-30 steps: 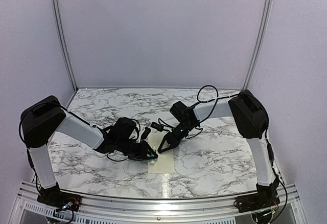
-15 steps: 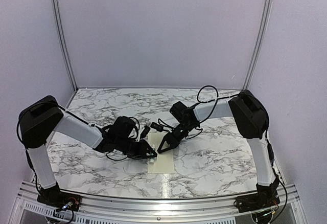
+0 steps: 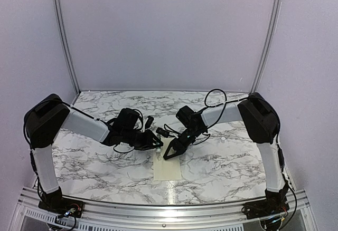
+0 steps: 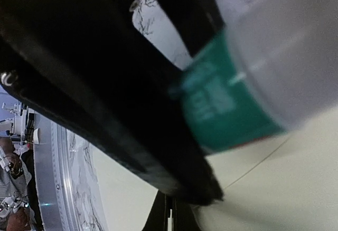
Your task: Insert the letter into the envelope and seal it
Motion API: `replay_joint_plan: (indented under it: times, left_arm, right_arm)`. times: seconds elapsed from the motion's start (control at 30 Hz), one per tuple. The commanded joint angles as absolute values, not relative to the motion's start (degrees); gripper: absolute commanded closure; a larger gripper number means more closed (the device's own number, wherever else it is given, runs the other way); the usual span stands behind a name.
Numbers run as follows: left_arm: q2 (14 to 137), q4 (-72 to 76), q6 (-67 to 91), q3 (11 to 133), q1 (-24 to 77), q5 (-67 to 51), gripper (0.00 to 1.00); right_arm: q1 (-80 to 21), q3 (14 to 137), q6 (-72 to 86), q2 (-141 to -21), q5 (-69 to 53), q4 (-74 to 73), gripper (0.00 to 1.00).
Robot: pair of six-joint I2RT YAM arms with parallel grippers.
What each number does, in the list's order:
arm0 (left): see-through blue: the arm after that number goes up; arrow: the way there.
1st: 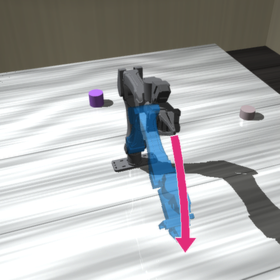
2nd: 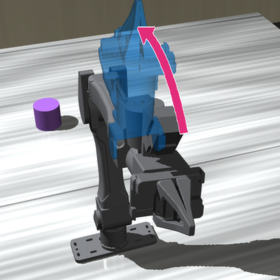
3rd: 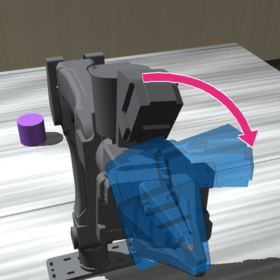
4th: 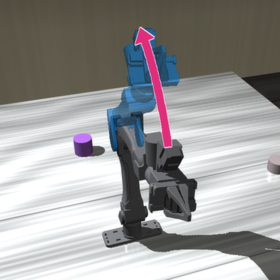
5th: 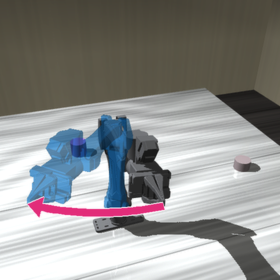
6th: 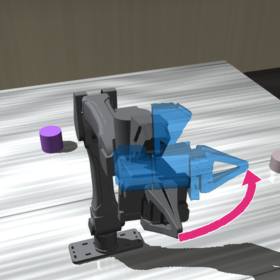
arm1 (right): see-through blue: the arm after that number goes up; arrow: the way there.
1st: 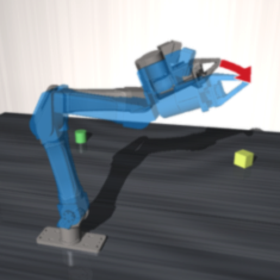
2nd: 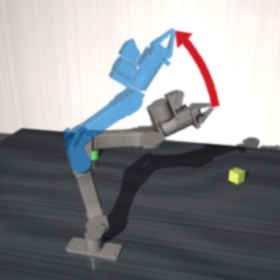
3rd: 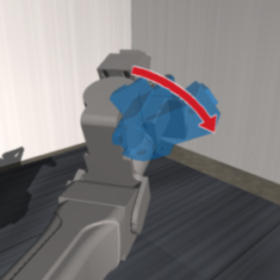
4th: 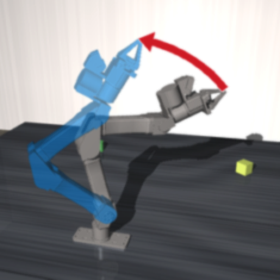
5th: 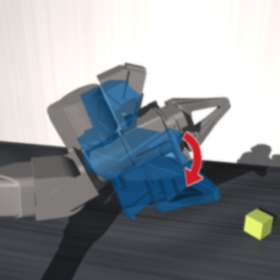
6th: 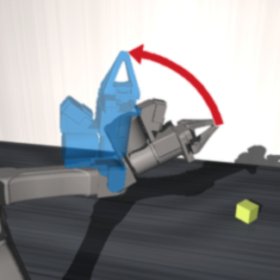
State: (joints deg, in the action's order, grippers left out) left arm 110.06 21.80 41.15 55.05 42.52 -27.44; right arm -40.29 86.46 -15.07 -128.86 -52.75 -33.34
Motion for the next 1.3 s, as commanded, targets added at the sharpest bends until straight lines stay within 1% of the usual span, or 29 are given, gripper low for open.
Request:
replay_joint_plan:
  times: [0.0, 0.43, 1.27]
  left_arm:
    - [114.36, 21.18, 41.05, 58.21, 42.06, -28.12, 1.00]
    - [116.56, 20.83, 41.94, 56.73, 41.99, -26.72, 1.00]
    - [116.98, 20.82, 41.05, 57.28, 42.01, -28.13, 1.00]
  right_arm:
    - [-41.09, 84.41, -15.73, -127.87, -48.10, -35.05, 1.00]
    - [-40.26, 84.18, -16.26, -126.73, -47.32, -34.25, 1.00]
    - [-38.02, 91.72, -15.86, -131.66, -47.68, -36.61, 1.00]
